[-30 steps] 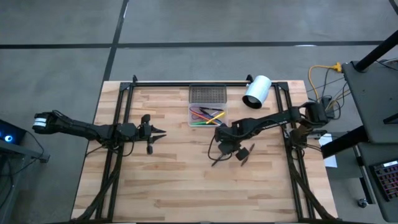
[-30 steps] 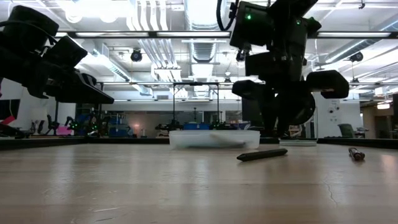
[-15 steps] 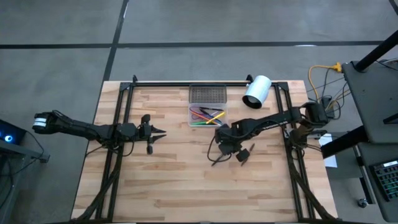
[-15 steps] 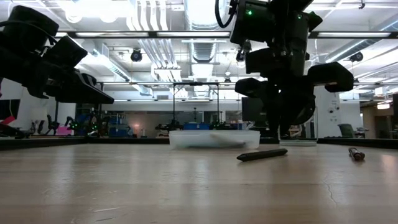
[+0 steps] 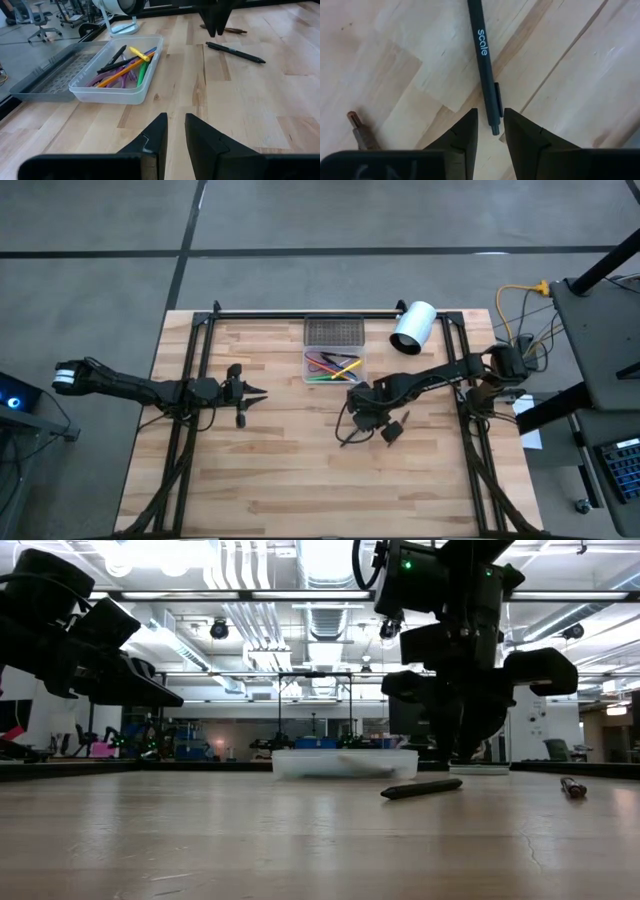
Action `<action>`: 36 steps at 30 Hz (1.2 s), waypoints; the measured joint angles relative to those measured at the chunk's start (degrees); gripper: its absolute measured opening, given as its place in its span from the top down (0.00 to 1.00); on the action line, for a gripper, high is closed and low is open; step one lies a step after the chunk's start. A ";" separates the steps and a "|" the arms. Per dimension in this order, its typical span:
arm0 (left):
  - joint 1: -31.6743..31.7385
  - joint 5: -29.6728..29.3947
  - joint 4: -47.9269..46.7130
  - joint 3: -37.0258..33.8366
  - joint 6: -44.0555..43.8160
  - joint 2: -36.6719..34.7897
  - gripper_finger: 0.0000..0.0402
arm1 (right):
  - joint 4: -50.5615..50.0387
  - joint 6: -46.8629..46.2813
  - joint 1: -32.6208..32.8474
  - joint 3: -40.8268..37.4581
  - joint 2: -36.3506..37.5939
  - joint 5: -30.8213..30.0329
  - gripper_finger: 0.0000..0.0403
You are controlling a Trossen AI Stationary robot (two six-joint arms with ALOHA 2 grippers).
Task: Pick & place school supplies into a supply box
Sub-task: Put the black pen into the black box
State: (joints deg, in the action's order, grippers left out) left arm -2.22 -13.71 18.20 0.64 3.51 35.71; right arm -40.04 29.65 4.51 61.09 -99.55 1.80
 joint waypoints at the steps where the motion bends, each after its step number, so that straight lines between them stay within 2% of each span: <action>1: -0.01 -0.01 0.01 0.00 0.00 0.01 0.87 | 0.45 0.22 -0.02 -0.22 0.00 0.02 0.79; 17: -0.02 -0.01 0.02 0.00 0.00 -0.01 0.87 | 0.16 -0.23 -2.55 -1.75 0.00 -0.43 0.83; 27: 0.00 0.01 0.02 0.00 0.00 0.01 0.87 | 3.04 -0.40 -2.64 -1.70 0.02 -0.44 0.80; 36: -0.02 -0.01 0.02 0.00 0.00 0.01 0.87 | 6.91 -4.55 -2.64 -1.70 0.02 -0.24 0.80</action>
State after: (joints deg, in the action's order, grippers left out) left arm -2.23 -13.72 18.21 0.64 3.51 35.72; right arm -33.12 25.11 1.87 59.40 -99.53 1.56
